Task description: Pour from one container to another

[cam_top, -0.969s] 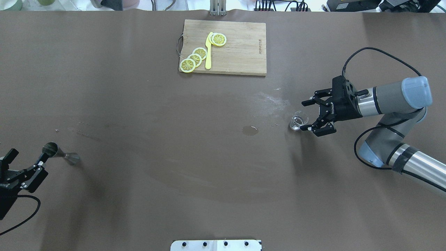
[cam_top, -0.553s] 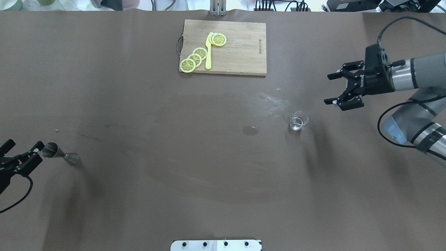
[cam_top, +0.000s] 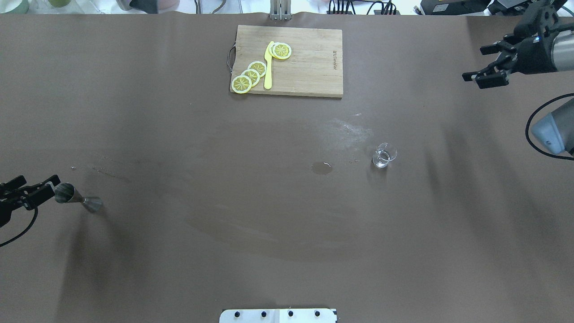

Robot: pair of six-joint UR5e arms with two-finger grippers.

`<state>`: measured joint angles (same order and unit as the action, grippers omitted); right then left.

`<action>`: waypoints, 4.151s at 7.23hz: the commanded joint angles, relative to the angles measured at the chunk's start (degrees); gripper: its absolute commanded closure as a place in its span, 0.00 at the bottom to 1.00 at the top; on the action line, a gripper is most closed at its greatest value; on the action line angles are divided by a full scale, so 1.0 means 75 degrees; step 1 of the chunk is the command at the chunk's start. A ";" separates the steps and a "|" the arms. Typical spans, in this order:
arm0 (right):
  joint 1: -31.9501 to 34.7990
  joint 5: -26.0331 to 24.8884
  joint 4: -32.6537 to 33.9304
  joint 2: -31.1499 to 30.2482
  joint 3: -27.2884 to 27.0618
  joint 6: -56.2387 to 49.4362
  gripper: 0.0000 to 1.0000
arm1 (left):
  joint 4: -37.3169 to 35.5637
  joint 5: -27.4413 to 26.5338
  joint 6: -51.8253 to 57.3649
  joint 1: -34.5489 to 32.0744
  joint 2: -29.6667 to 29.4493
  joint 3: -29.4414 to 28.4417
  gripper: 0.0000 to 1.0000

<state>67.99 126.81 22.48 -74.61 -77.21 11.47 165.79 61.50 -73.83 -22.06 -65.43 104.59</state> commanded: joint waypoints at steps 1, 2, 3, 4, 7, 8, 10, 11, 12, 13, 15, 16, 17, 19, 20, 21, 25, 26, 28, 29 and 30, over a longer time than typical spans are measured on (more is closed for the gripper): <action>0.0285 -0.0291 0.0994 0.0068 -0.0029 0.0041 0.00 | 0.0008 0.1346 0.0012 -0.0945 -0.0101 -0.0105 0.01; 0.0437 -0.0279 0.1765 0.0069 -0.0157 0.0053 0.00 | -0.0026 0.1374 0.0001 -0.1018 -0.0159 -0.0105 0.01; 0.0519 -0.0326 0.2538 0.0034 -0.0181 0.0053 0.00 | -0.0073 0.1583 0.0001 -0.1181 -0.0171 -0.0117 0.01; 0.0613 -0.0326 0.3358 0.0045 -0.0182 0.0053 0.00 | -0.0155 0.2339 0.0001 -0.1670 -0.0310 -0.0198 0.01; 0.0907 -0.0244 0.5479 0.0046 -0.0089 0.0065 0.00 | -0.1618 0.4823 0.0012 -0.3136 -0.1341 -0.0759 0.01; 0.0953 -0.0221 0.5986 0.0057 -0.0134 0.0077 0.00 | -0.1771 0.5678 0.0024 -0.3662 -0.1413 -0.0935 0.01; 0.1175 0.0012 0.6949 -0.0001 -0.0334 0.0077 0.00 | -0.2180 0.7774 0.1152 -0.4972 -0.1472 -0.1206 0.01; 0.1385 0.0385 0.7323 -0.0059 -0.0322 0.0077 0.00 | -0.2670 0.8503 0.2240 -0.5583 -0.1472 -0.1288 0.01; 0.1631 0.0470 0.7513 -0.0222 -0.0322 0.0065 0.00 | -0.3394 0.9102 0.2993 -0.6193 -0.1449 -0.1265 0.01; 0.1831 0.0552 0.7480 -0.0630 -0.0334 0.0065 0.00 | -0.3866 0.9491 0.4149 -0.6465 -0.1402 -0.1335 0.01; 0.2461 0.0634 0.7572 -0.1091 -0.0346 0.0053 0.00 | -0.5480 0.9565 0.7389 -0.7249 -0.1425 -0.1359 0.01; 0.2825 0.1076 0.7944 -0.1172 -0.0566 0.0053 0.00 | -0.6288 0.9797 0.8462 -0.7741 -0.1471 -0.1359 0.01; 0.2864 0.1057 0.8551 -0.1138 -0.0916 0.0065 0.00 | -0.7352 1.0194 0.9111 -0.8128 -0.1623 -0.1347 0.01; 0.2876 0.1057 0.9014 -0.0986 -0.1118 0.0077 0.00 | -0.9286 1.0233 1.1288 -0.8936 -0.2253 -0.1405 0.01; 0.2876 0.1045 0.9235 -0.0997 -0.1374 0.0169 0.00 | -0.9992 1.0291 1.2052 -0.9219 -0.2489 -0.1475 0.01; 0.2864 0.0999 0.9307 -0.1090 -0.1458 0.0263 0.00 | -1.0057 1.0280 1.2361 -0.9408 -0.2503 -0.1488 0.01; 0.2864 0.0916 0.9331 -0.1161 -0.1611 0.0276 0.00 | -1.0596 1.0269 1.2376 -0.9667 -0.2679 -0.1172 0.01; 0.2864 0.0893 0.9296 -0.1208 -0.1588 0.0253 0.00 | -1.0609 1.0234 1.2364 -0.9691 -0.2679 -0.1160 0.01; 0.2864 0.0928 0.9179 -0.1430 -0.1600 0.0241 0.00 | -1.0656 0.9942 1.2352 -0.9703 -0.2690 -0.1148 0.01; 0.2864 0.0916 0.9167 -0.1431 -0.1600 0.0229 0.00 | -1.0667 0.9940 1.2352 -0.9703 -0.2656 -0.1090 0.01; 0.2864 0.0905 0.9167 -0.1431 -0.1600 0.0217 0.00 | -1.0795 0.9998 1.2341 -0.9703 -0.2539 -0.1101 0.01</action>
<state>89.47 133.68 91.36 -85.19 -89.19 13.20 85.62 136.39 18.78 -94.82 -85.22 96.22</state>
